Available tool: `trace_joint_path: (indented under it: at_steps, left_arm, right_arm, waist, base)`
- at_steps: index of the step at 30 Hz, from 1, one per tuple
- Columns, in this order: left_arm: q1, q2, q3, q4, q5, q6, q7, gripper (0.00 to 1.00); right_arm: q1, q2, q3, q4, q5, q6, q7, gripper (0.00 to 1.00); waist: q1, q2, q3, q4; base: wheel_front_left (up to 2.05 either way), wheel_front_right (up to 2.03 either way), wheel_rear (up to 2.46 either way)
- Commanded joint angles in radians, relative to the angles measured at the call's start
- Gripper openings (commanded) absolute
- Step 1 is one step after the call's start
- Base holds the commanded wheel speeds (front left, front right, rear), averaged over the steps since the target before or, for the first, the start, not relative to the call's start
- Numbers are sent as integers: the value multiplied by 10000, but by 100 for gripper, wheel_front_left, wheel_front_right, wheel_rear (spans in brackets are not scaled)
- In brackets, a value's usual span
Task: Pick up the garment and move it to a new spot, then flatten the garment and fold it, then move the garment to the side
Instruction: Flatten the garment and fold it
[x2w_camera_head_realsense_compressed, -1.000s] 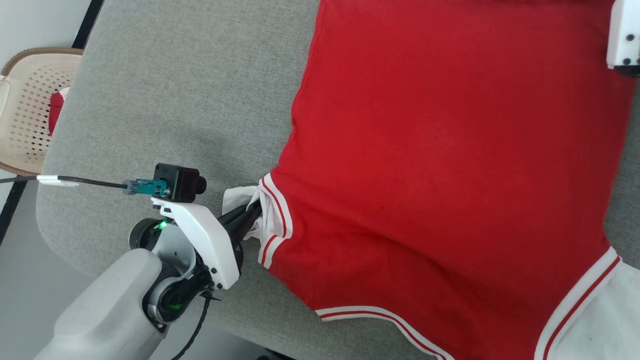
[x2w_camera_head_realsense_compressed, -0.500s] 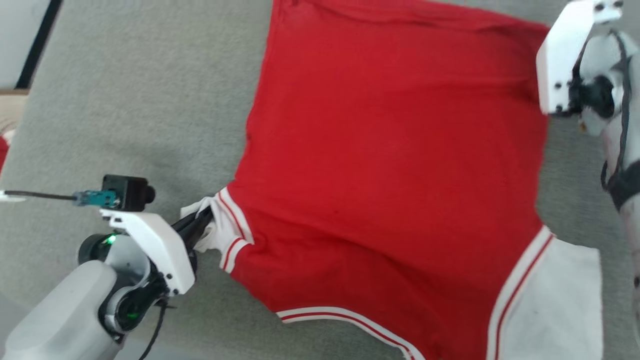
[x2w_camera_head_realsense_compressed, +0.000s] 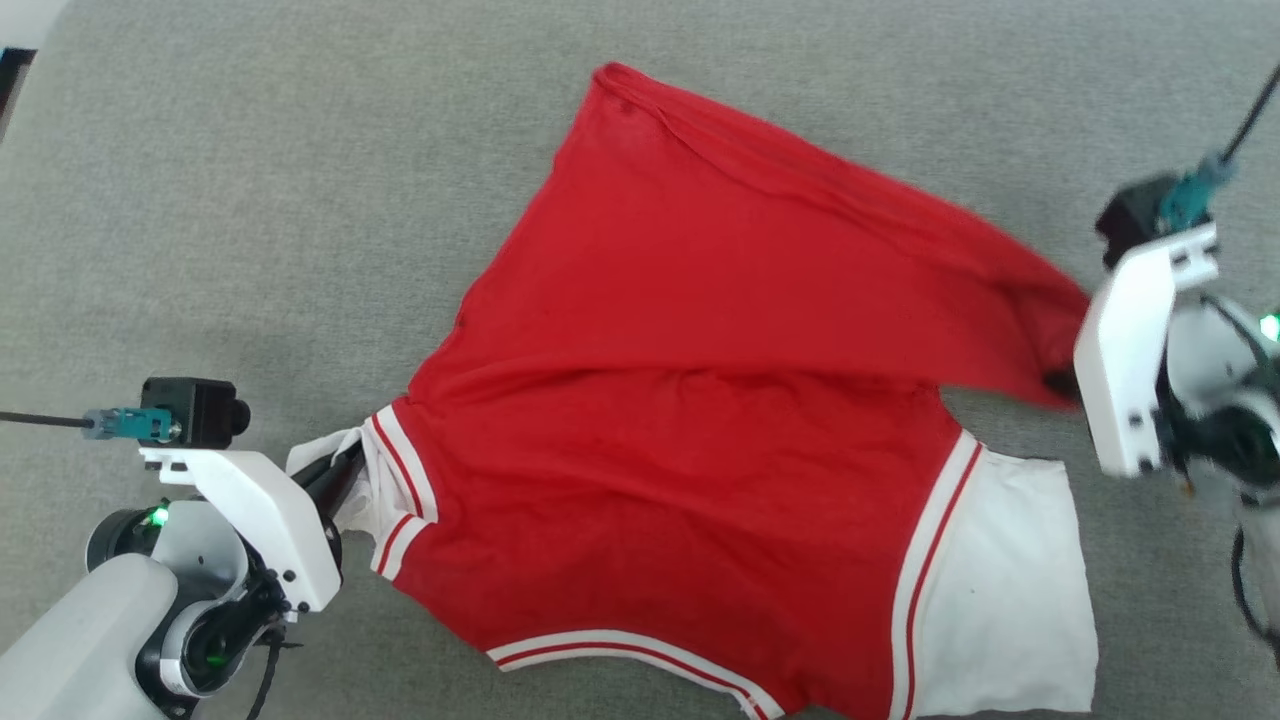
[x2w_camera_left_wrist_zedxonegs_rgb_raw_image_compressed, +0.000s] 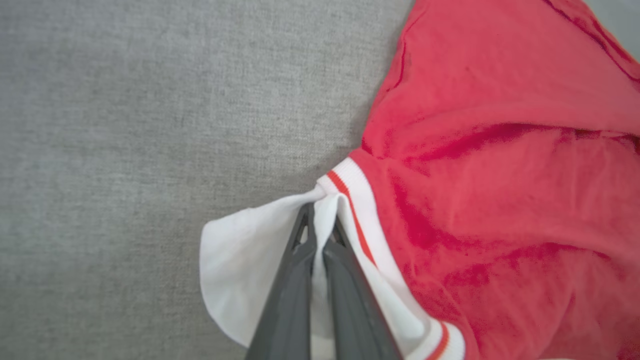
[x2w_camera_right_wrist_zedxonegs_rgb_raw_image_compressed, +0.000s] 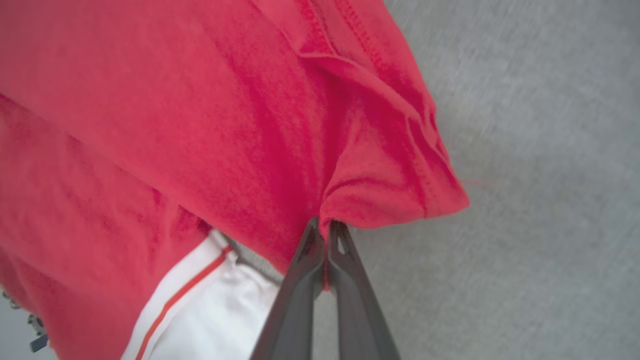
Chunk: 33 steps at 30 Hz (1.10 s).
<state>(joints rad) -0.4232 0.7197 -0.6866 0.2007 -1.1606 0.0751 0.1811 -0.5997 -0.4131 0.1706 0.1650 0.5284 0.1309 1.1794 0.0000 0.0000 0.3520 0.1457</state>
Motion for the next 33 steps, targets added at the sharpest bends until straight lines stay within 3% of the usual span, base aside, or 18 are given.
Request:
trace_joint_path:
  at_steps: [1, 9, 15, 16, 17, 18, 23, 29, 33]
  left_arm:
    - [118, 71, 66, -114, -4, 92, 25, 0]
    - [203, 193, 51, -517, -33, 257, 101, 0]
    - [293, 153, -2, -590, 4, 254, 46, 0]
    - [303, 143, -7, -587, -2, 250, 43, 0]
    - [320, 135, -13, -577, -12, 240, 38, 0]
    - [345, 131, -22, -562, -20, 232, 33, 0]
    - [426, 129, -87, -522, -16, 191, 33, 0]
    - [478, 108, -247, -553, 110, 183, 137, 0]
    - [393, 72, -314, -562, 167, 168, 200, 0]
  right_arm:
    - [614, 56, -254, -648, 97, -3, 352, 0]
    - [3782, 1023, -1770, -3776, -143, -3, 1696, 0]
    - [4894, 1718, -2047, -3933, -565, -3, 1140, 0]
    - [4966, 1786, -2063, -3757, -651, -3, 947, 14]
    - [4975, 1704, -1994, -3582, -793, -3, 792, 39]
    - [4967, 1653, -1947, -3440, -885, -4, 625, 100]
    - [4835, 1601, -2193, -3580, -975, -9, 603, 100]
    - [4606, 1710, -2690, -5239, -938, -3, 968, 100]
    - [4041, 1827, -2669, -6183, -1142, -3, 474, 100]
  waist:
    - [0, 0, -66, -119]
    - [0, 0, -41, -151]
    - [0, 0, -3, -102]
    - [0, 0, -9, -98]
    - [0, 0, -21, -93]
    - [0, 0, -33, -90]
    - [0, 0, -163, -52]
    - [0, 0, -279, 103]
    - [0, 0, -282, 242]
  base:
    - [0, 0, 0]
    - [0, 0, 0]
    - [0, 0, 0]
    - [0, 0, 0]
    - [0, 0, 0]
    - [0, 0, 0]
    - [0, 0, 0]
    - [0, 0, 0]
    - [0, 0, 0]
